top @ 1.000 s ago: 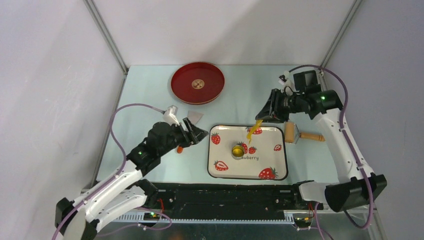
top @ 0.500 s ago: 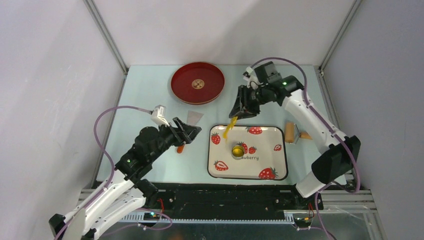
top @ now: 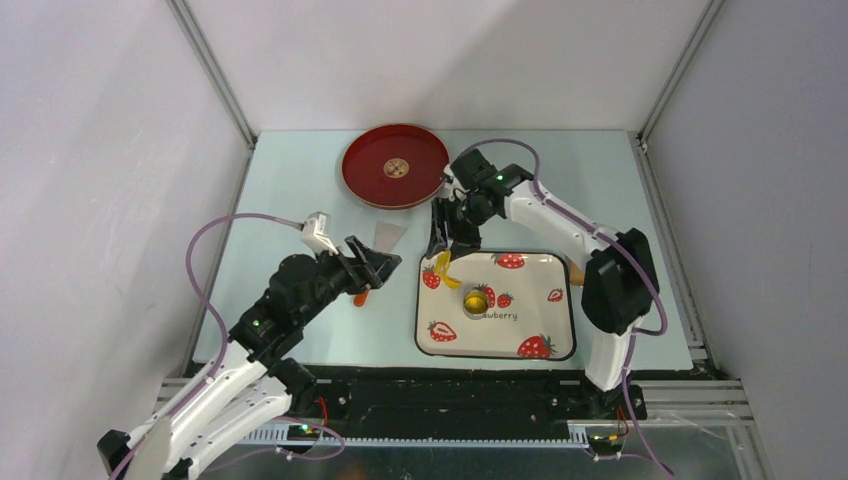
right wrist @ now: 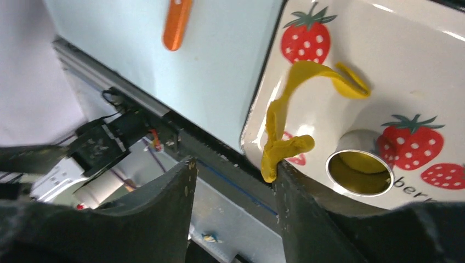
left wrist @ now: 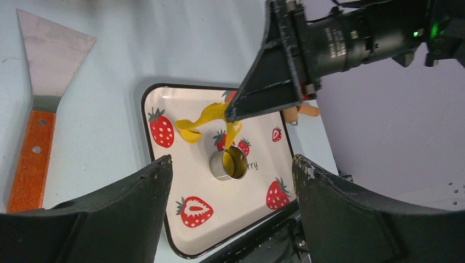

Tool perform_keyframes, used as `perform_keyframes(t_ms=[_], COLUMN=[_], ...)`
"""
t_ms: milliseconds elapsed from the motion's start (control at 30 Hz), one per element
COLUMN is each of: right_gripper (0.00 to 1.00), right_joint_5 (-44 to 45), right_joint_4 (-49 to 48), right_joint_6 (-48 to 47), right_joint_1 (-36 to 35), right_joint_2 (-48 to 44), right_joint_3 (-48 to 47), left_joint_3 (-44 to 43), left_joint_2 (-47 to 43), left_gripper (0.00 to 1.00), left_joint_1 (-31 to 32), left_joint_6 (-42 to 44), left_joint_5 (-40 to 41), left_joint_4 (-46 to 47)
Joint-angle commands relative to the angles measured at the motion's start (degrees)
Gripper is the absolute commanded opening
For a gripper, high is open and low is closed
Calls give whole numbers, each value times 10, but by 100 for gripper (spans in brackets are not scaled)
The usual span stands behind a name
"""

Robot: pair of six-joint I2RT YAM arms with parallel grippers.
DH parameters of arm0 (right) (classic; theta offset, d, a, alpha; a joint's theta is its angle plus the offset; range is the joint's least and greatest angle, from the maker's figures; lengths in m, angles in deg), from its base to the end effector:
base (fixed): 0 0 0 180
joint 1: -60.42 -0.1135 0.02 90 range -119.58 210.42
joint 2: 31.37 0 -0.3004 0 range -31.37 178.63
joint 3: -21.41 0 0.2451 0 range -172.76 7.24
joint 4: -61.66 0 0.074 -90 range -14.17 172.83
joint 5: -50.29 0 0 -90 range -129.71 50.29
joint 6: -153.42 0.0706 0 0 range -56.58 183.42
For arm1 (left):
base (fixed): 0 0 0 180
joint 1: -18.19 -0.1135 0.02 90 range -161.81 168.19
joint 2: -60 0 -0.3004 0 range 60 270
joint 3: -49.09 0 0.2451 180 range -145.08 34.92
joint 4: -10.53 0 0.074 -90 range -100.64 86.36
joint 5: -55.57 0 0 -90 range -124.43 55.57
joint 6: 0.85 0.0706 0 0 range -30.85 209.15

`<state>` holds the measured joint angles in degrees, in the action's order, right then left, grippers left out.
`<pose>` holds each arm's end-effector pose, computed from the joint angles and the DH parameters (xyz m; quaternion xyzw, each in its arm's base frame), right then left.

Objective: Roll out the dumpling wrappers from the dough

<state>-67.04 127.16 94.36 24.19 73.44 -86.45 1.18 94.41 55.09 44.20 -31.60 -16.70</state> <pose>0.3074 0.2654 0.2957 -0.0997 0.9401 0.3191 0.0658 0.1227 -0.0878 0.3062 -0.0704 0.7833 -0.3897 0.4792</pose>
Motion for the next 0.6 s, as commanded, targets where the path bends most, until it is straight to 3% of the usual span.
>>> perform_keyframes(t_ms=[0,567], right_gripper=[61,98], right_joint_5=[66,270], right_joint_4=[-5,134], right_joint_6=[-37,-207], right_joint_1=[-14,-72], right_joint_2=[41,250], right_joint_3=[-30,-221], left_joint_3=[7,21], left_joint_2=[5,27], left_gripper=[84,85], left_joint_1=[-6,-19], left_joint_6=[-10,-14], left_joint_5=[4,-24], left_joint_4=[7,7])
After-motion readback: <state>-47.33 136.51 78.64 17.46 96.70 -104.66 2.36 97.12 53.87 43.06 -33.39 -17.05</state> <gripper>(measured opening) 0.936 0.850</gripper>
